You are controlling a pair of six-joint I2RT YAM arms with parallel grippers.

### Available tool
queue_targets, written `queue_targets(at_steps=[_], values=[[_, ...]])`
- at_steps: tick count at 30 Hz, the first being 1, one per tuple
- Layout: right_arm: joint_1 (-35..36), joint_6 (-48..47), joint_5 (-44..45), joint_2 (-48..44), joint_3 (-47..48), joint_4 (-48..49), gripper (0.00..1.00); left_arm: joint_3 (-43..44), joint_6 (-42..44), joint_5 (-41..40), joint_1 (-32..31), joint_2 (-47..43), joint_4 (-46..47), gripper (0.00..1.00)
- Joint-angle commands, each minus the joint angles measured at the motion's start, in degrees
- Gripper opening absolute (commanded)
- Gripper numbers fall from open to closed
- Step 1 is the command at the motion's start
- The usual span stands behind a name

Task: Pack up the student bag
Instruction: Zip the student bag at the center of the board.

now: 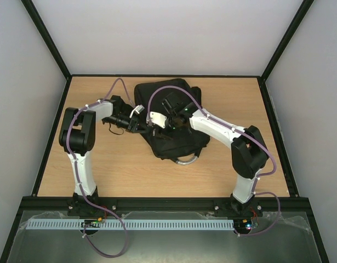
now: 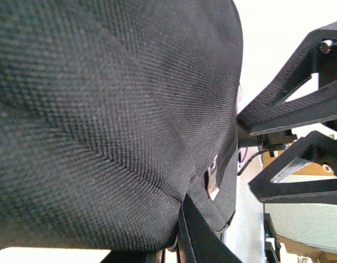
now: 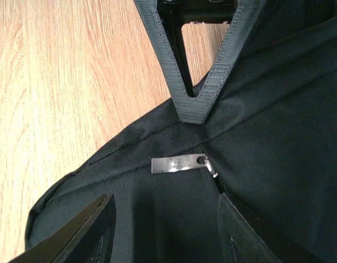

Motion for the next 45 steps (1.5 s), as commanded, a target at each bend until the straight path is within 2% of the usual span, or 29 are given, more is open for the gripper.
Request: queue_targets(at_steps=[1,15,25,33,39,45], values=[[0.84,-2.61,0.11,0.69,0.26,1.97,0.52,2.23,4.38,6.39,-0.36,-4.13,-2.37,0.03],[2.23,-9.69,5.10,1.18,-1.78,5.68,0.58,3.80,4.27,7.14,-0.83,-5.25,-3.19,0.03],[2.27,-13.43,9.36,2.16,-4.41,7.25,0.51,4.05,3.90,6.83,-0.92,-5.04,-2.86,0.03],[2.29,-8.69,14.68,1.00,-3.38,14.49,0.42,4.12,2.81,6.32,-1.27,-4.53,-2.10,0.03],[2.32,-6.33,14.44,-0.64,-2.49,14.21,0.40,4.18,1.72,6.07,-1.26,-3.90,-1.50,0.03],[2.31,-6.20,14.36,-3.25,-4.18,13.95,0.34,4.44,1.22,5.24,-1.53,-3.54,-1.13,0.04]])
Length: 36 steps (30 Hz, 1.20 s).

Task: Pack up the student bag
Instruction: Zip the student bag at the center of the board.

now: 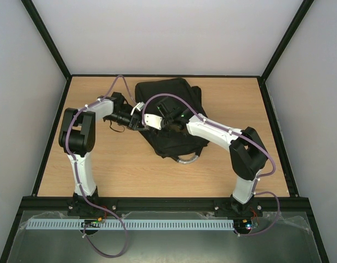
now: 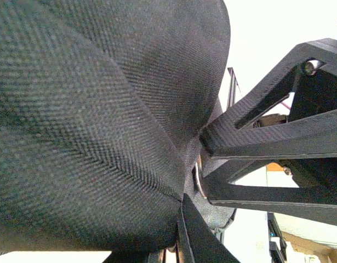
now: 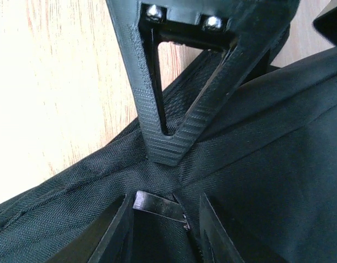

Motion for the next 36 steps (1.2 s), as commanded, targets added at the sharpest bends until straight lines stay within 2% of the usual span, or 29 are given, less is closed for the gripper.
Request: queue_targets(at_steps=[1,8,29,36], values=[[-0.54,1.10,3.03,-3.75,-0.53,2.16,0.34,2.28,0.67,4.88,-0.81,-2.36,0.20,0.04],[-0.55,1.60,3.14,-4.15,-0.48,1.42,0.26,2.42,0.67,4.13,-0.80,-2.19,0.20,0.04],[-0.50,2.14,4.14,-0.52,-0.01,-0.30,0.19,1.79,1.02,3.31,-1.07,-2.94,0.20,0.05],[-0.64,3.77,2.72,0.32,2.19,-1.93,0.07,1.83,0.98,3.19,-1.16,-2.89,0.29,0.05]])
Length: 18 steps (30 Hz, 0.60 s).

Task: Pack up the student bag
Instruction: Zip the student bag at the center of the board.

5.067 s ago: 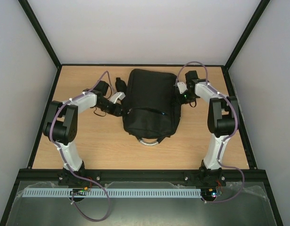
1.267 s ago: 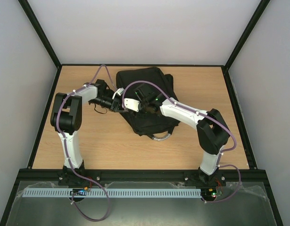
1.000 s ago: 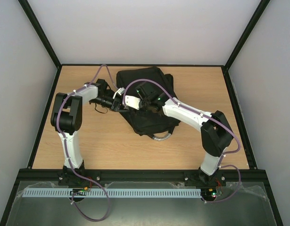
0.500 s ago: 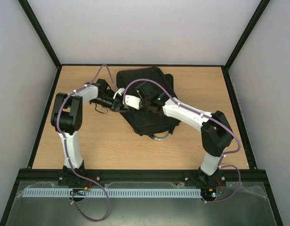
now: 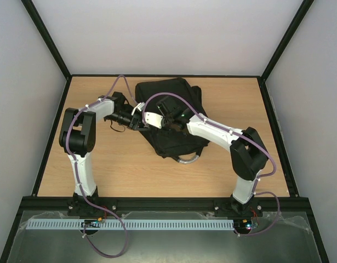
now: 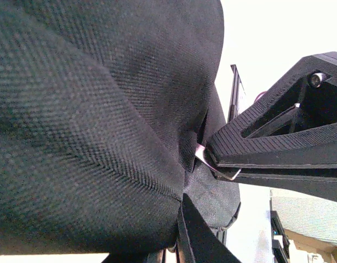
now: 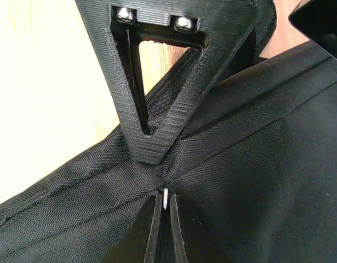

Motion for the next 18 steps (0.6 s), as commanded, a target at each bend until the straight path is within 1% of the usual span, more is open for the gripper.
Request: queue_targets(at_steps=[1,4,9,11,13,15,18], values=[[-0.57,1.31,0.44,1.15,2.29,-2.34,0.05,1.32,1.21,4.10,-0.55,-2.81,0.18,0.06],[-0.70,1.90,0.29,1.46,2.87,-2.48,0.01,1.43,1.21,4.05,-0.55,-2.72,0.19,0.06],[-1.47,3.65,-0.59,1.59,3.64,-2.51,0.01,1.41,1.20,3.96,-0.54,-2.80,0.18,0.05],[-2.23,5.73,-1.34,1.50,4.24,-2.64,0.01,1.38,1.22,3.55,-0.54,-2.80,0.21,0.05],[-3.46,9.54,-2.34,1.15,4.82,-2.77,0.01,1.23,-0.01,1.09,-0.54,-2.94,0.75,0.05],[-5.30,16.05,-5.05,0.17,4.85,-2.73,0.01,0.47,-2.94,-2.95,-0.64,-3.58,3.07,0.03],[-7.99,23.68,-9.05,-1.83,2.05,-2.31,0.01,-0.69,-4.37,-6.45,-0.64,-3.93,4.53,0.02]])
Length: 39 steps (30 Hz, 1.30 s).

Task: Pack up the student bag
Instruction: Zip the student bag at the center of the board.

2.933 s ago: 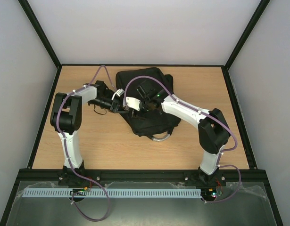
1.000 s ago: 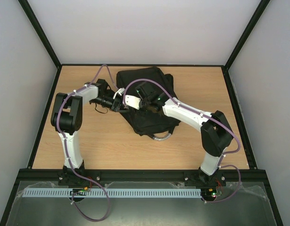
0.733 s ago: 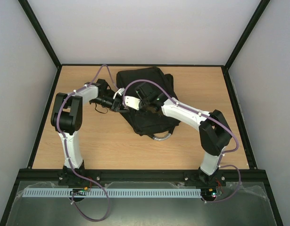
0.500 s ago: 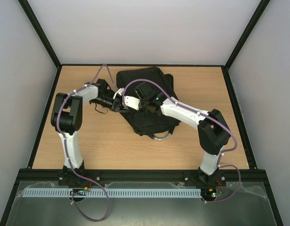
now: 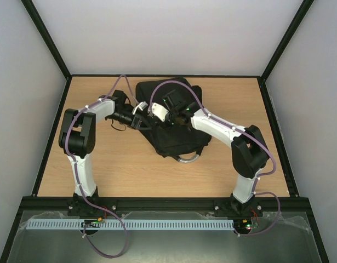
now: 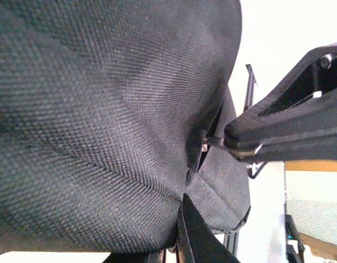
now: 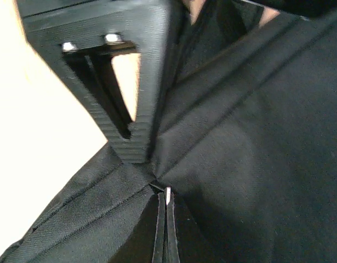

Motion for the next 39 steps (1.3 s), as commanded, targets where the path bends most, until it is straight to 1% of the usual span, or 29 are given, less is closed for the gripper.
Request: queue_targets(at_steps=[1,4,7,17,28,39], values=[[-5.31,13.76,-3.35,-3.32,-1.39,0.32,0.01,-1.07,-2.22,-4.59,-0.31,-3.41,2.86,0.02],[-6.76,17.75,-5.95,-3.74,-3.26,-0.01,0.01,-2.07,-2.40,-5.47,-0.24,-3.44,2.96,0.02],[-7.77,20.50,-6.41,-3.90,-4.45,0.69,0.01,-2.51,-2.48,-6.35,-0.16,-3.44,2.96,0.02],[-12.90,25.87,-7.34,-4.78,-6.35,1.38,0.01,-4.28,-2.20,-8.78,1.27,-3.52,3.31,0.02],[-18.81,26.38,-5.99,-6.19,-10.62,1.93,0.01,-4.75,-1.24,-10.37,2.26,-3.14,2.72,0.02],[-23.88,23.43,-3.52,-7.87,-13.89,1.47,0.01,-4.84,-1.24,-11.48,2.71,-2.39,2.85,0.03]])
